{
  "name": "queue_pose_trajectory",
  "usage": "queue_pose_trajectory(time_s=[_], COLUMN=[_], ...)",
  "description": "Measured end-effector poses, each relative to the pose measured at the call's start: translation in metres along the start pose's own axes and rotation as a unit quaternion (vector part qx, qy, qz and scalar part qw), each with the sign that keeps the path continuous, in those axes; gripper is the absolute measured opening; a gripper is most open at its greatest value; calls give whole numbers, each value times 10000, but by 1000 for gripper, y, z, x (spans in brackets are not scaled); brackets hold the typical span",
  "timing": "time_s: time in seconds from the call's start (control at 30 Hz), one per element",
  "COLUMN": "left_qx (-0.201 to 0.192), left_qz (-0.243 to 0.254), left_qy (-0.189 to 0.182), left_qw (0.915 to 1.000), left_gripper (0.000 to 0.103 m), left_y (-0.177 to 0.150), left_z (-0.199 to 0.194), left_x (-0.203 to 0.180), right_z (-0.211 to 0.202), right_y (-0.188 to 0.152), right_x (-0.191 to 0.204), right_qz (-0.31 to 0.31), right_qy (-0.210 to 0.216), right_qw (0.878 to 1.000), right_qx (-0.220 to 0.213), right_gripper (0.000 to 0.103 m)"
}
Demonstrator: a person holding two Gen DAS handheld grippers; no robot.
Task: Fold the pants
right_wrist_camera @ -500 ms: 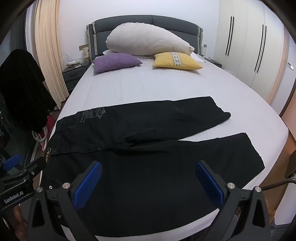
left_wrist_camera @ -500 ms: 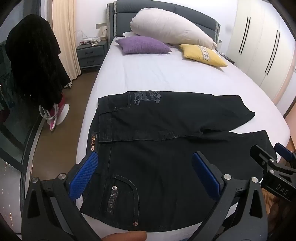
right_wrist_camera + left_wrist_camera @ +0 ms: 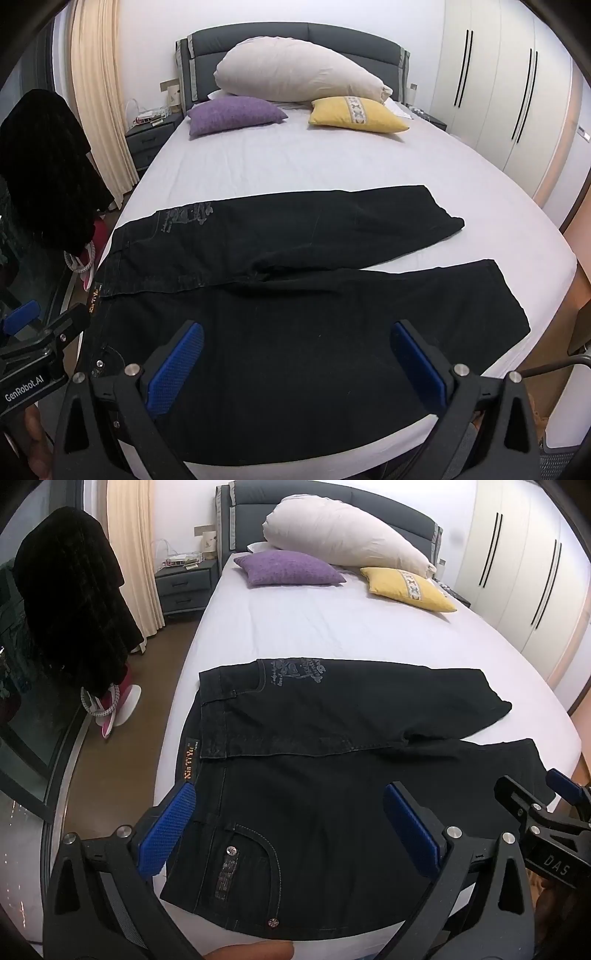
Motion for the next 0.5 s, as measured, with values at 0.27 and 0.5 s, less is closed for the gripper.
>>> queue_pose_trajectory(time_s=[0.27,0.5], left_qx=[1,1], left_qz=[-5,-7], left_qy=[9,16], left_qw=[10000,10000], left_gripper=[103,103], left_y=[0,1], left_z=[-1,-1], left_x=[0,0], right_z=[1,2], right_y=[-2,-2], right_x=[0,0], right_qz=[8,3], right_qy=[31,34], right_qw=[10000,10000], right_qx=[4,12], right_gripper=[103,103])
Point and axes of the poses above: each gripper's, at about its wrist camera, not at the fingertips, and z roughly the way its jaws point, x to its left, y to its top, the point moved 10 cm from there along z, roughly the way its jaws point, and after that the axes turned 1 degree about x, right-handed, at the moved point
